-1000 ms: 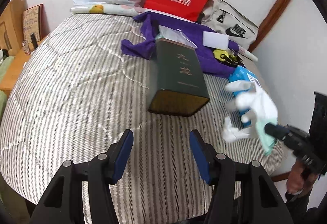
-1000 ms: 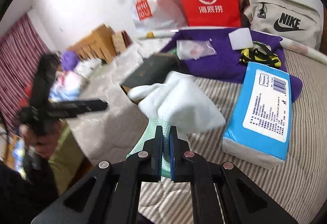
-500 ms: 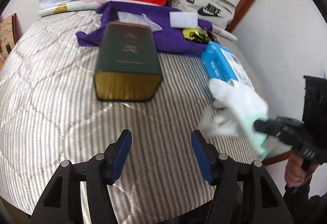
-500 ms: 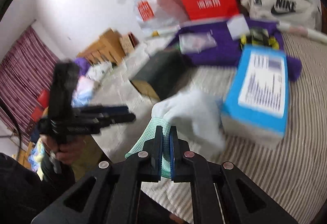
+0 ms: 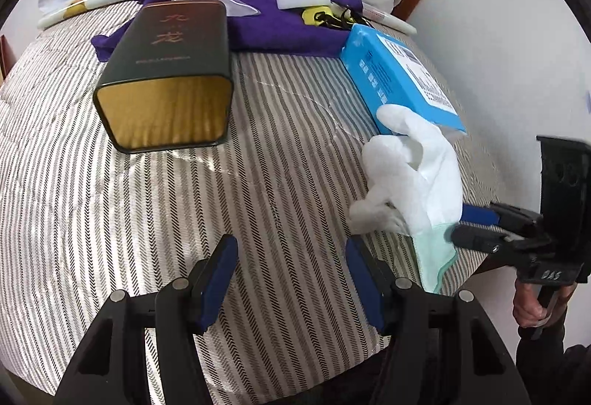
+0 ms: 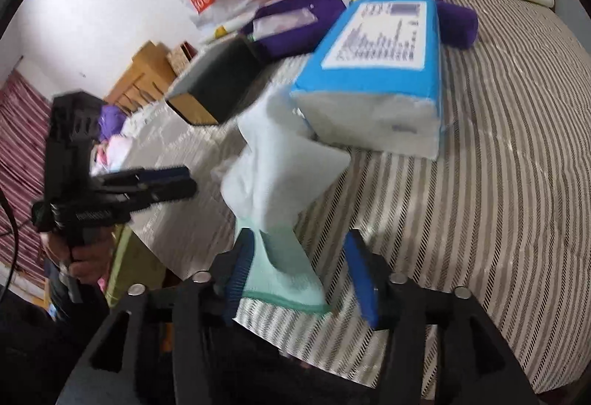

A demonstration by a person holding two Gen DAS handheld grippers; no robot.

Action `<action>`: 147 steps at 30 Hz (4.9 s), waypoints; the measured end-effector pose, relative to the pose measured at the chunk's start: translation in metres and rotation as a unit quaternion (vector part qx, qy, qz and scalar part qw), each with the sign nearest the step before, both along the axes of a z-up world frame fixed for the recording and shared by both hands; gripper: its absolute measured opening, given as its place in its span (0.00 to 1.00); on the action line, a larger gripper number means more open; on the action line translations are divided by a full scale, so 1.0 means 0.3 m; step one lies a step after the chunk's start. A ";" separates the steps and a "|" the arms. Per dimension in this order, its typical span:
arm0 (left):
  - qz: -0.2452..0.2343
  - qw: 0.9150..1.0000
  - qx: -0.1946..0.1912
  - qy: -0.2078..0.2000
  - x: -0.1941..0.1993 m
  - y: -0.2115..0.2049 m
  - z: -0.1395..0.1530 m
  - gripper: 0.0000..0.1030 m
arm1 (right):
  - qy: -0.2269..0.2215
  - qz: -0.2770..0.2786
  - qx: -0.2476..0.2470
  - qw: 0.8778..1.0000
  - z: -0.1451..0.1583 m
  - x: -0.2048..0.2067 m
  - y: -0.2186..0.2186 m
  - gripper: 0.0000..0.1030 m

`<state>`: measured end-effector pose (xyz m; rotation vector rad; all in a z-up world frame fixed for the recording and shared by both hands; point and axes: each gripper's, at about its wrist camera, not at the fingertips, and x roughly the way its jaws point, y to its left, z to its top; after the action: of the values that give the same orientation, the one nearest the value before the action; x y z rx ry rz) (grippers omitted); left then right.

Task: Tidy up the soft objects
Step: 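Lift the glove with the right gripper while the left grasps a crumpled white tissue, then carry the tissue with the left gripper while the right carries the glove toward the towel, then release the tissue onto the mesh bag with the left gripper while the right sets the glove down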

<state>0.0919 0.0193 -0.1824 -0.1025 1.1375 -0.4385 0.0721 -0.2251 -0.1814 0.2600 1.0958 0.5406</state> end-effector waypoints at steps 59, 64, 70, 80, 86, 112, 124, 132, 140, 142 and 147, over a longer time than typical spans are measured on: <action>0.058 0.978 0.093 -0.175 -0.145 0.124 0.053 0.19 | -0.104 -0.065 -0.112 0.986 0.015 -0.083 -0.031 0.07; 0.074 0.976 0.079 -0.190 -0.172 0.150 0.134 0.19 | -0.127 -0.056 -0.096 0.986 0.106 -0.114 -0.026 0.07; 0.096 0.972 0.073 -0.203 -0.163 0.170 0.224 0.19 | -0.150 -0.053 -0.086 0.983 0.203 -0.112 -0.031 0.07; 0.107 0.968 0.073 -0.213 -0.106 0.166 0.336 0.19 | -0.170 -0.065 -0.077 0.980 0.292 -0.049 -0.068 0.07; 0.112 0.967 0.070 -0.216 -0.063 0.163 0.384 0.19 | -0.176 -0.066 -0.075 0.979 0.314 0.005 -0.081 0.07; 0.126 0.972 0.039 -0.193 0.213 0.154 0.436 0.19 | -0.175 -0.071 -0.072 0.979 0.334 0.305 -0.099 0.07; 0.109 0.977 0.026 -0.184 0.414 0.114 0.417 0.20 | -0.165 -0.084 -0.076 0.980 0.322 0.537 -0.092 0.07; 0.105 0.980 0.037 -0.166 0.553 0.099 0.368 0.20 | -0.170 -0.084 -0.095 0.977 0.304 0.672 -0.072 0.07; 0.101 0.984 0.035 -0.144 0.686 0.101 0.315 0.21 | -0.154 -0.092 -0.088 0.980 0.259 0.814 -0.076 0.07; 0.101 0.985 0.034 -0.139 0.721 0.099 0.303 0.21 | -0.153 -0.089 -0.091 0.980 0.252 0.845 -0.069 0.07; 0.100 0.986 0.037 -0.128 0.803 0.085 0.268 0.21 | -0.136 -0.085 -0.107 0.981 0.207 0.939 -0.058 0.07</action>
<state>0.3329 0.0450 -0.1019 -0.0922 0.8798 -0.2232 0.3539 -0.2424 -0.1192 0.0864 0.8475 0.2922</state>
